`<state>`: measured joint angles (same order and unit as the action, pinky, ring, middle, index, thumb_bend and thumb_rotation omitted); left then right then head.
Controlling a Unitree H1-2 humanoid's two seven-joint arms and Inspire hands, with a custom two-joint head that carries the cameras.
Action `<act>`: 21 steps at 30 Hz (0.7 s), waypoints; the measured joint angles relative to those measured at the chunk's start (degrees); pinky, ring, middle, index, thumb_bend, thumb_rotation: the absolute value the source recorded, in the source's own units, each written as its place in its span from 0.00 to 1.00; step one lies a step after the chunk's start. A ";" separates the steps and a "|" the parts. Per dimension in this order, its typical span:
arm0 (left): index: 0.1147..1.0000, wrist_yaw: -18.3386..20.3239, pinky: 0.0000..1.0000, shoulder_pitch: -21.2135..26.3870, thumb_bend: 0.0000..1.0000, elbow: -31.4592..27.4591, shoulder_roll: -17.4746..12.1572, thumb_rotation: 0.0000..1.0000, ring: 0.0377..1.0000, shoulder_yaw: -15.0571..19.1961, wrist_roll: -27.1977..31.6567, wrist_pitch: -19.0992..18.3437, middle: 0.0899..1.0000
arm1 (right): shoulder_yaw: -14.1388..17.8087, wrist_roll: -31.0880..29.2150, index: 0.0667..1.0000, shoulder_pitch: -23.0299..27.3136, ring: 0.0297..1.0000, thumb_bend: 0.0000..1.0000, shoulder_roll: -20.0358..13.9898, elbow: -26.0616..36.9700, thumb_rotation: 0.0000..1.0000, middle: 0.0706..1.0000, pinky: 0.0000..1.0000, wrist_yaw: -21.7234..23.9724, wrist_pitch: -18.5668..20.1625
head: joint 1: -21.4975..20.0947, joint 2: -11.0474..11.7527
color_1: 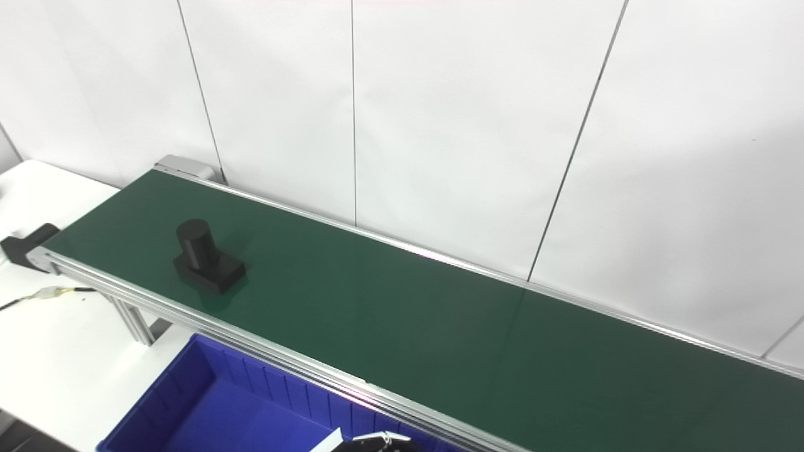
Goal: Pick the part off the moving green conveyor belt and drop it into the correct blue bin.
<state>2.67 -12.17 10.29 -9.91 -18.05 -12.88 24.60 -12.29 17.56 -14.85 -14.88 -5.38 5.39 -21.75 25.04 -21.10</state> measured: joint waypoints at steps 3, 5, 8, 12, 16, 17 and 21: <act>0.75 -0.50 0.68 0.36 0.97 1.18 0.00 0.16 0.74 -0.51 0.55 0.01 0.77 | 0.16 -0.14 0.93 0.39 0.83 0.91 -0.11 -1.96 0.10 0.85 0.78 0.00 -0.47 | 0.88 0.62; 0.74 -1.29 0.68 0.37 0.97 1.20 0.00 0.16 0.74 -0.71 0.41 0.01 0.77 | 0.23 -0.47 0.93 0.45 0.84 0.91 -0.21 -2.65 0.09 0.85 0.80 0.00 -0.71 | 0.97 0.80; 0.74 -1.60 0.67 0.43 0.97 1.18 -0.13 0.14 0.74 -0.98 0.35 0.01 0.76 | 0.27 -1.23 0.94 0.64 0.85 0.91 -0.22 -2.91 0.11 0.86 0.80 -0.02 -1.10 | 0.36 0.62; 0.74 -2.14 0.67 0.64 0.97 1.18 -0.34 0.14 0.73 -1.79 0.32 0.01 0.76 | 0.22 -1.53 0.93 1.01 0.83 0.91 -0.22 -3.08 0.10 0.84 0.78 -0.20 -1.43 | 0.01 1.15; 0.74 -2.45 0.67 1.03 0.97 1.47 -0.34 0.16 0.73 -1.98 0.43 0.01 0.76 | -0.97 -1.34 0.92 1.23 0.82 0.92 -0.72 -3.07 0.06 0.83 0.77 -2.36 -1.83 | 0.71 1.85; 0.74 -2.46 0.67 1.11 0.97 1.49 -0.35 0.16 0.73 -1.96 0.43 0.01 0.76 | -1.44 -1.63 0.92 1.28 0.82 0.93 -0.98 -3.07 0.06 0.83 0.77 -2.99 -1.84 | 0.62 1.85; 0.74 -2.58 0.67 1.26 0.97 1.58 -0.52 0.17 0.73 -2.09 0.26 0.01 0.76 | -2.94 -3.83 0.91 1.44 0.83 0.93 -1.73 -2.92 0.05 0.83 0.78 -5.35 -1.89 | 0.36 1.85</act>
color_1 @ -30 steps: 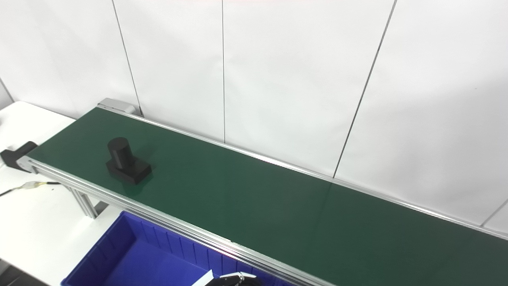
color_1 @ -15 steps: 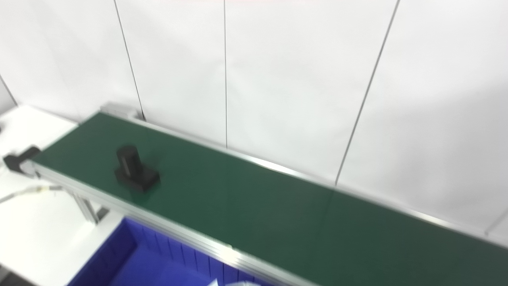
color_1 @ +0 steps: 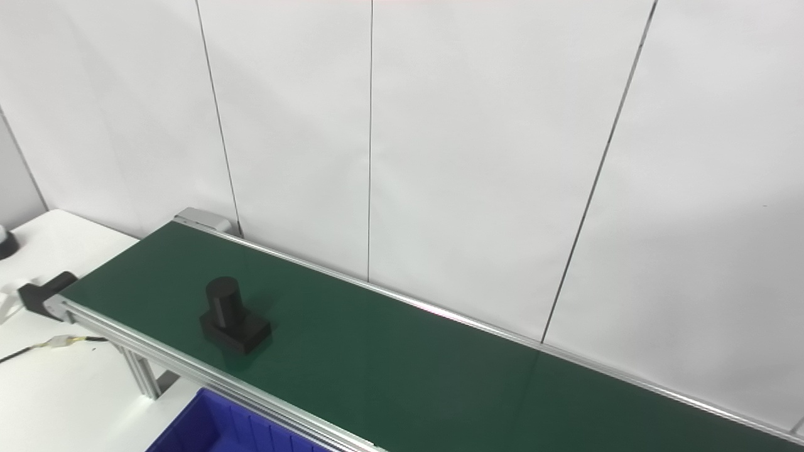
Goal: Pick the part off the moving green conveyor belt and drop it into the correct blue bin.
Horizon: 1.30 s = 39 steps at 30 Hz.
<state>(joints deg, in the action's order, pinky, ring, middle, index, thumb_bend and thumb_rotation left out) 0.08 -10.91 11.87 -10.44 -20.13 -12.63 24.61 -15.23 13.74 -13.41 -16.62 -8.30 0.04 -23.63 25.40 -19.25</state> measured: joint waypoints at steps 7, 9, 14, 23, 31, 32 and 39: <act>0.74 -0.27 0.67 0.18 0.98 0.26 -0.28 0.17 0.73 -0.34 -0.77 0.00 0.76 | -3.04 -3.44 0.87 -0.04 0.78 0.95 -1.65 3.88 0.06 0.78 0.71 -7.97 -0.06 | 0.09 0.00; 0.74 -0.27 0.67 0.20 0.98 0.42 -0.35 0.17 0.73 -0.39 -0.74 0.00 0.76 | -3.41 -4.94 0.88 -0.08 0.81 0.94 -1.81 5.87 0.10 0.79 0.77 -8.99 -0.12 | 0.00 0.00; 0.73 -0.27 0.67 0.37 0.97 0.99 -0.45 0.17 0.73 -0.74 -0.68 0.00 0.76 | -1.97 -6.84 0.90 -1.33 0.83 0.97 -1.86 13.67 0.14 0.81 0.82 -8.73 -0.47 | -0.62 -0.35; 0.72 -1.36 0.66 1.27 0.99 1.36 -0.01 0.16 0.72 -1.29 -0.68 0.00 0.75 | 4.53 -10.01 0.91 -0.99 0.83 1.00 -1.79 24.12 0.14 0.82 0.84 -4.05 -0.78 | -0.53 -0.88; 0.71 -1.91 0.63 1.55 0.98 1.68 0.27 0.19 0.69 -2.94 -0.72 0.00 0.72 | 8.46 -9.78 0.93 1.87 0.84 1.00 -0.28 27.10 0.10 0.84 0.84 -0.48 3.06 | -0.35 -0.88; 0.71 -2.28 0.63 1.61 0.98 1.72 0.23 0.19 0.69 -3.24 -0.71 0.00 0.72 | 8.50 -9.80 0.94 2.18 0.84 1.00 -0.19 27.10 0.10 0.84 0.84 0.00 3.18 | -0.44 -0.88; 0.71 -3.74 0.61 2.36 1.00 1.67 -0.95 0.16 0.67 -5.02 0.58 0.00 0.71 | 9.75 -9.98 0.93 5.19 0.83 1.00 0.82 26.84 0.13 0.85 0.72 2.41 4.28 | -0.53 -0.97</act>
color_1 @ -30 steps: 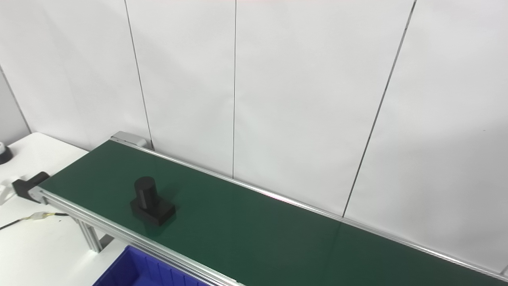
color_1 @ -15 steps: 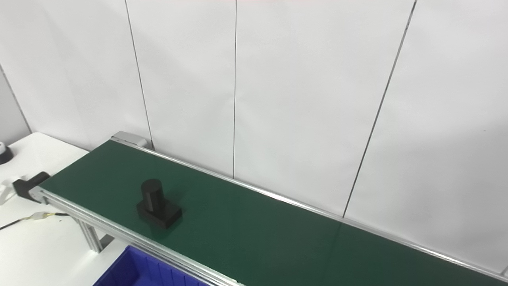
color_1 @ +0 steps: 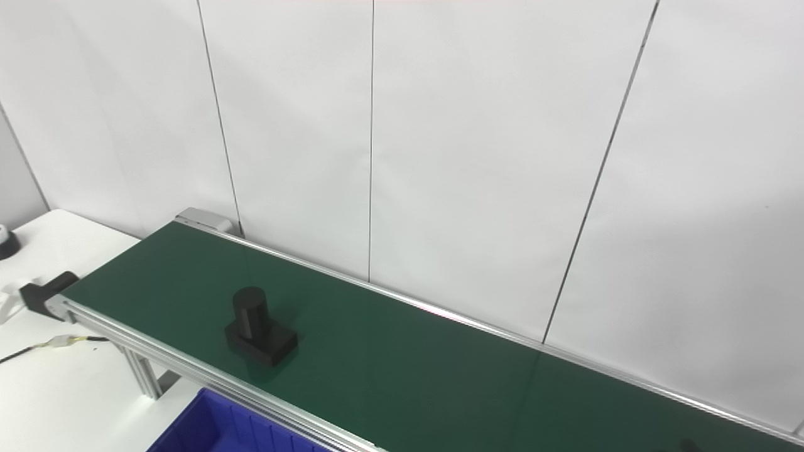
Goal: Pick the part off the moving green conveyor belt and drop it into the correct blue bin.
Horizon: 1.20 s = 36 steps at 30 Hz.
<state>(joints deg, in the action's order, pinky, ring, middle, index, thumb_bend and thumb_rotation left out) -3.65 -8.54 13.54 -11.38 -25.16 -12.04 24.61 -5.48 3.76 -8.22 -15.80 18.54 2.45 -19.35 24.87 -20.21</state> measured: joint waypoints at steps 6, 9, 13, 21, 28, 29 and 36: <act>0.71 -0.02 0.62 -0.29 1.00 -1.55 -0.97 0.18 0.68 -1.07 2.24 0.00 0.71 | 0.79 1.73 0.92 1.56 0.83 1.00 0.45 -1.00 0.16 0.86 0.71 1.27 0.12 | -0.09 0.09; 0.71 -0.03 0.62 -0.69 1.00 -2.34 -1.20 0.18 0.68 -1.27 2.42 0.00 0.71 | 0.89 1.77 0.93 1.95 0.85 1.00 0.62 -1.53 0.17 0.87 0.72 2.07 0.34 | -0.18 0.00; 0.71 -0.15 0.62 -1.14 1.00 -2.79 -1.67 0.19 0.68 -1.60 2.49 0.00 0.72 | 0.89 1.73 0.94 2.94 0.85 0.99 0.54 -2.44 0.19 0.87 0.73 3.74 1.77 | -1.14 -0.35; 0.71 0.54 0.62 -1.26 1.00 -2.08 -1.04 0.19 0.69 -0.81 6.38 0.01 0.73 | 0.60 2.75 0.95 5.24 0.84 0.99 1.16 -2.45 0.37 0.87 0.76 5.23 4.92 | -8.09 -2.73; 0.70 4.17 0.60 -1.41 1.00 -2.37 -1.09 0.20 0.70 2.11 9.39 0.01 0.74 | -0.90 8.25 0.91 7.23 0.81 0.99 3.24 -0.74 0.48 0.84 0.74 6.23 11.71 | -16.07 -5.44; 0.70 5.07 0.60 -1.47 1.00 -2.38 -1.05 0.20 0.70 2.54 10.01 0.01 0.74 | -1.23 9.53 0.90 7.72 0.81 0.99 3.57 -0.28 0.48 0.84 0.74 6.26 12.61 | -16.52 -5.62; 0.71 8.54 0.59 -2.39 1.00 -2.82 -0.23 0.19 0.71 5.36 11.12 0.01 0.76 | -2.57 13.39 0.90 11.00 0.82 0.91 4.34 -0.12 0.45 0.84 0.78 7.48 16.31 | -18.02 -6.77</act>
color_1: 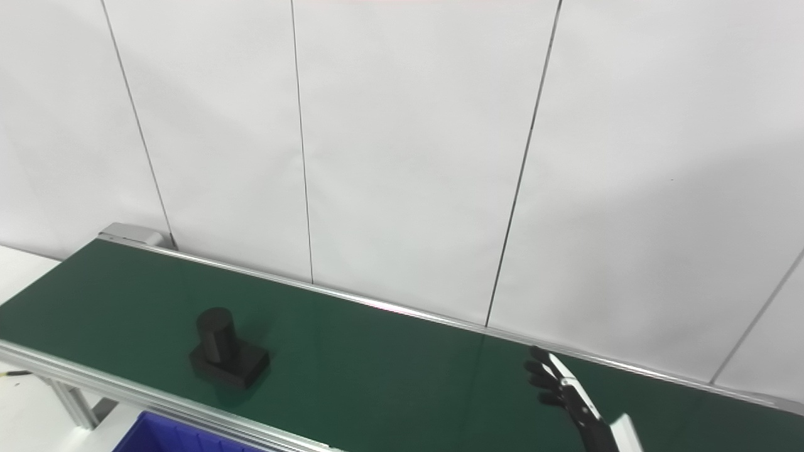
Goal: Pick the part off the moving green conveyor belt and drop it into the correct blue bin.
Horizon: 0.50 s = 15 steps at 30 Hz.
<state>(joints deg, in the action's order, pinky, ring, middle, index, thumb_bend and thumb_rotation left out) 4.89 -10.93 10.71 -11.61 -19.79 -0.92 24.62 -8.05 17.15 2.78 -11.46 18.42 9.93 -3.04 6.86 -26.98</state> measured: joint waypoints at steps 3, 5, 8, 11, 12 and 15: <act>0.72 0.68 0.59 -0.35 1.00 -0.15 0.09 0.17 0.72 0.35 -0.20 0.00 0.76 | -0.17 0.50 0.91 0.22 0.82 0.90 -0.05 -0.05 0.46 0.85 0.79 0.68 0.94 | -0.44 -0.44; 0.72 0.98 0.60 -0.34 1.00 -0.32 0.15 0.16 0.72 0.79 -0.19 0.00 0.77 | -0.18 0.84 0.92 0.31 0.82 0.90 -0.08 -0.07 0.46 0.85 0.79 0.91 1.21 | -0.61 -0.70; 0.72 1.34 0.60 -0.34 1.00 -0.74 0.23 0.17 0.72 1.35 -0.21 0.00 0.77 | -0.17 1.49 0.92 0.53 0.83 0.89 -0.06 -0.04 0.46 0.86 0.80 1.08 2.14 | -0.53 -1.58; 0.72 1.71 0.60 -0.34 1.00 -1.43 0.46 0.17 0.73 1.71 -0.20 0.00 0.77 | -0.17 1.72 0.93 0.92 0.83 0.89 -0.08 -0.05 0.47 0.86 0.81 1.25 3.24 | -0.53 -1.84; 0.72 1.88 0.60 -0.34 1.00 -1.50 0.60 0.17 0.73 1.83 -0.20 0.00 0.77 | -0.17 1.78 0.93 1.15 0.83 0.89 -0.10 -0.05 0.47 0.86 0.81 1.31 3.48 | -0.53 -1.85; 0.73 2.06 0.61 -0.36 1.00 -1.57 0.82 0.18 0.74 1.86 -1.17 0.00 0.77 | -0.28 1.81 0.93 2.22 0.84 0.89 -0.20 -0.05 0.46 0.86 0.82 1.95 4.25 | -0.70 -2.37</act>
<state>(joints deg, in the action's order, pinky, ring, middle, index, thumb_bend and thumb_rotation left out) 6.95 -11.29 9.14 -10.79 -17.93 -2.09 24.62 -8.33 18.96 5.00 -11.66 18.37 11.88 1.21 6.15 -29.36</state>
